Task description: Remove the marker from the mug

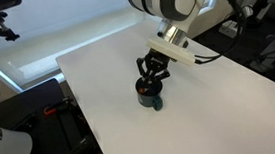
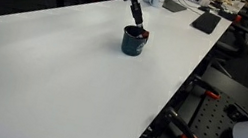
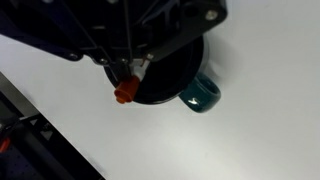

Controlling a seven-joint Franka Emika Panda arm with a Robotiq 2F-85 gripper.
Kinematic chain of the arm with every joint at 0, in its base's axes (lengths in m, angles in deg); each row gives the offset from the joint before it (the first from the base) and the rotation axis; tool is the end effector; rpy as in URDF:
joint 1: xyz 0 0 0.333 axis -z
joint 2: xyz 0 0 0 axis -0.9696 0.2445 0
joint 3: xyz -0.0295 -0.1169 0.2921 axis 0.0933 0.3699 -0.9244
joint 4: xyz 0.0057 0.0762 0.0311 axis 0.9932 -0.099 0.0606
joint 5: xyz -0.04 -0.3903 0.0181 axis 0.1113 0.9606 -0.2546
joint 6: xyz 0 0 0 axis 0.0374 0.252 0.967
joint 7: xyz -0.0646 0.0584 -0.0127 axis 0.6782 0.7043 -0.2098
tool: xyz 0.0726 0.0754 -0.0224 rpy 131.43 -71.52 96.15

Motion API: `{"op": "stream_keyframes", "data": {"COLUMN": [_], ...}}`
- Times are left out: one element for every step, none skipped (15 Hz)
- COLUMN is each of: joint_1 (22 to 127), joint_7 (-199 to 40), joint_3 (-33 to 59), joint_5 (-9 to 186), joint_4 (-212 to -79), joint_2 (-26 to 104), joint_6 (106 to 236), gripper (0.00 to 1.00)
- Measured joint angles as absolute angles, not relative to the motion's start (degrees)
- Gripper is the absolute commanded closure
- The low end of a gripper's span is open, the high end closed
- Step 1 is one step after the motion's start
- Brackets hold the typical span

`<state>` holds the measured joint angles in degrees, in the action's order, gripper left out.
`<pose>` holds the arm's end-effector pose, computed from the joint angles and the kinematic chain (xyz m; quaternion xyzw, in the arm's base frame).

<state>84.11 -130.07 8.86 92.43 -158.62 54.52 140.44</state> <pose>0.5652 -0.0887 0.1911 -0.8954 -0.3360 0.2785 0.0879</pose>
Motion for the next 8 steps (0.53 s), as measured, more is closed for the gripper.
{"op": "stream_keyframes", "data": {"joint_1": [84.11, 84.12, 84.12, 84.12, 84.12, 84.13, 84.13, 84.13], "joint_7": [-130.06, -130.02, -129.98, -129.96, -129.94, -129.93, -129.93, -129.93], "joint_3": [8.86, 8.87, 8.88, 8.88, 8.89, 8.90, 8.90, 8.90], "joint_5": [92.43, 92.43, 92.43, 92.43, 92.43, 92.43, 92.43, 92.43], "joint_4": [-158.62, -158.63, -158.63, -158.63, -158.64, -158.68, -158.72, -158.73], "joint_2": [54.53, 54.54, 54.54, 54.54, 54.54, 54.54, 54.55, 54.58], "joint_6": [140.44, 140.43, 140.43, 140.43, 140.43, 140.43, 140.43, 140.43], "gripper": [0.73, 0.67, 0.60, 0.51, 0.45, 0.36, 0.29, 0.23]}}
